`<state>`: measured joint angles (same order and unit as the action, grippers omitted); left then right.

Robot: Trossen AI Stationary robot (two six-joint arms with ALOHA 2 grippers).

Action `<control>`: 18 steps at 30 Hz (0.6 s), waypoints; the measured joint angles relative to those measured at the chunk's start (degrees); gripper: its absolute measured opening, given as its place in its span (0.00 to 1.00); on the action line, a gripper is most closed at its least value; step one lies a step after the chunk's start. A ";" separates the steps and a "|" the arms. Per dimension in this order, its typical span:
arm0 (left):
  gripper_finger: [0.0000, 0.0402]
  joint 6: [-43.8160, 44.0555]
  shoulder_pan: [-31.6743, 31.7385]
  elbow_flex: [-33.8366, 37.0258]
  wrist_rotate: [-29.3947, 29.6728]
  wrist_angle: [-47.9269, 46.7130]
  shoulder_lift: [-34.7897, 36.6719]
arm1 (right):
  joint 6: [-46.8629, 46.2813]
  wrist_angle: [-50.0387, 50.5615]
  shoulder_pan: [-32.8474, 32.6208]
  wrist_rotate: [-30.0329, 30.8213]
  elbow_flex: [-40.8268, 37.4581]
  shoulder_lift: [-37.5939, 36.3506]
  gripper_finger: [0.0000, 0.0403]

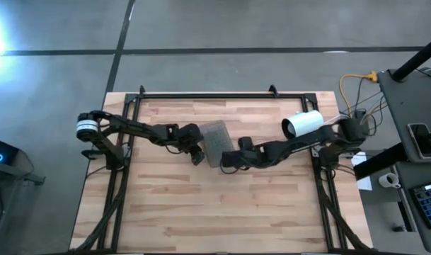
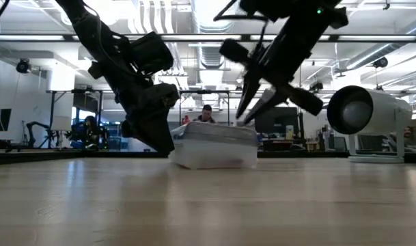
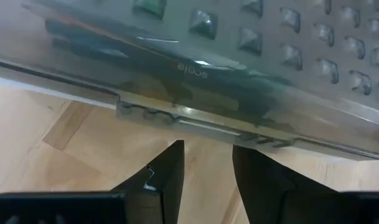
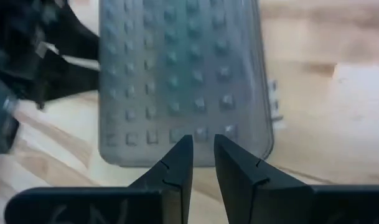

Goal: Pick & place school supplies into a supply box
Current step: Close the supply box

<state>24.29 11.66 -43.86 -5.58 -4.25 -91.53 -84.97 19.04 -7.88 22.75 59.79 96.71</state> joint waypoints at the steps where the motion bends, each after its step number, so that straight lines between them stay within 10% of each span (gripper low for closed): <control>1: 0.30 -0.01 0.00 0.00 0.00 -0.26 0.08 | -0.08 0.20 -0.16 -0.53 0.75 1.34 0.15; 18: 0.30 0.22 0.56 8.89 4.68 -1.05 17.24 | 7.53 4.35 4.32 0.99 13.60 10.06 0.15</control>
<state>24.51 12.22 -34.96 -0.90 -5.30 -74.29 -77.44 23.38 -3.57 23.74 73.39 106.77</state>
